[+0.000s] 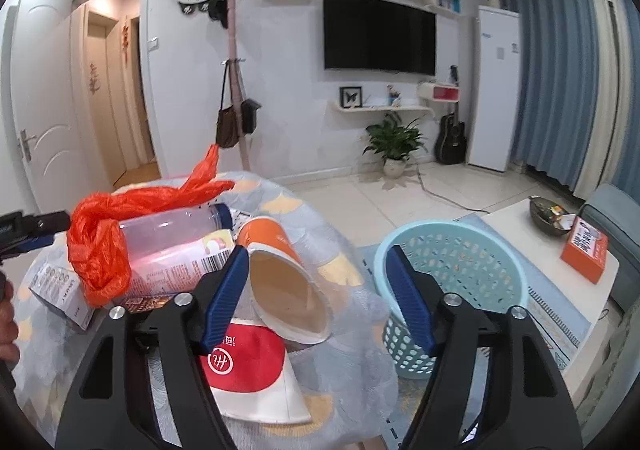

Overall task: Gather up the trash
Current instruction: 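Grasp the orange-white paper cup with the right tool while the left tool grasps the orange bag, then carry cup and bag over the blue basket and open both tools, then grasp the red-white paper cup with the right tool while the left tool grasps the milk carton, then carry cup and carton over the basket and open both tools, then return both tools to the table above the remaining trash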

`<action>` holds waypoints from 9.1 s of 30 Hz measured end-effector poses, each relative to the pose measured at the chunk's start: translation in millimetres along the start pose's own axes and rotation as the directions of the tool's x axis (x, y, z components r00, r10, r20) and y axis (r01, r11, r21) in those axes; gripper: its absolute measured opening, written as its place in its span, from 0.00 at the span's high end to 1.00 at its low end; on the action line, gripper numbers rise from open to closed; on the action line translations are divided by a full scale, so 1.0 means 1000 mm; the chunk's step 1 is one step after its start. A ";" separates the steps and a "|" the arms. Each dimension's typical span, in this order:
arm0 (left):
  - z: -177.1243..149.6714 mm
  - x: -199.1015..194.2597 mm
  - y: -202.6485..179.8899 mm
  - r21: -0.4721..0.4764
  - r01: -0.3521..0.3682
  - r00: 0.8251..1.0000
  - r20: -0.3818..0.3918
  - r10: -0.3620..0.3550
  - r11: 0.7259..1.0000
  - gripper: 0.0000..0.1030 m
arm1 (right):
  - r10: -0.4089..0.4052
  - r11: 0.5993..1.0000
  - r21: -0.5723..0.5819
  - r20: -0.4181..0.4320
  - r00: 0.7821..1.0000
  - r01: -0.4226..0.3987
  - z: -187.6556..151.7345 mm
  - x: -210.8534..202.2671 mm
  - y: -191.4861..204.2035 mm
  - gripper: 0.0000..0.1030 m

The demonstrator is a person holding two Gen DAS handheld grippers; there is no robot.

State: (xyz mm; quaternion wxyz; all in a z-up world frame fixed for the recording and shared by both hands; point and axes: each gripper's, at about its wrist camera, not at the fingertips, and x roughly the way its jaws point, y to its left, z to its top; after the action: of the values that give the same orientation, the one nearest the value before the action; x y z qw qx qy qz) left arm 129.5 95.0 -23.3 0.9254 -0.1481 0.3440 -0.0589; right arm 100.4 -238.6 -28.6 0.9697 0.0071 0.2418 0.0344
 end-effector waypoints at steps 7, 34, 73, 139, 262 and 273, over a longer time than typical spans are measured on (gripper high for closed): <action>0.008 0.034 0.005 -0.025 -0.004 0.996 -0.094 0.002 1.000 0.29 | 0.048 0.998 -0.047 -0.077 0.996 -0.052 -0.002 0.029 0.010 0.27; 0.044 -0.025 -0.031 0.099 -0.018 0.986 0.167 0.001 0.995 0.83 | 0.149 0.988 -0.019 -0.076 0.986 -0.151 0.027 0.052 0.014 0.65; 0.034 0.156 -0.323 0.438 0.143 0.989 -0.095 -0.112 0.887 0.78 | -0.179 0.860 0.368 -0.429 0.885 0.353 -0.040 0.114 -0.229 0.60; -0.063 -0.035 0.047 0.013 0.108 0.972 -0.210 -0.103 0.994 0.35 | 0.217 0.976 0.060 -0.303 0.928 -0.209 -0.053 0.026 0.034 0.45; 0.012 0.119 -0.266 0.314 0.359 0.931 -0.184 -0.315 0.879 0.32 | -0.120 0.913 0.340 -0.308 0.944 0.227 0.001 0.082 -0.176 0.57; 0.026 0.023 -0.171 0.266 0.291 0.955 -0.022 -0.296 0.919 0.32 | 0.000 0.967 0.251 -0.161 0.987 0.041 0.041 0.018 -0.081 0.57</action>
State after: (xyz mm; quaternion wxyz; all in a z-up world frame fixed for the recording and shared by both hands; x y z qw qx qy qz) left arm 162.5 -66.3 35.2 0.9206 -0.0730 0.2984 -0.2412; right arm 140.7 -317.7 -2.8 0.9387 0.1256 0.3211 -0.0063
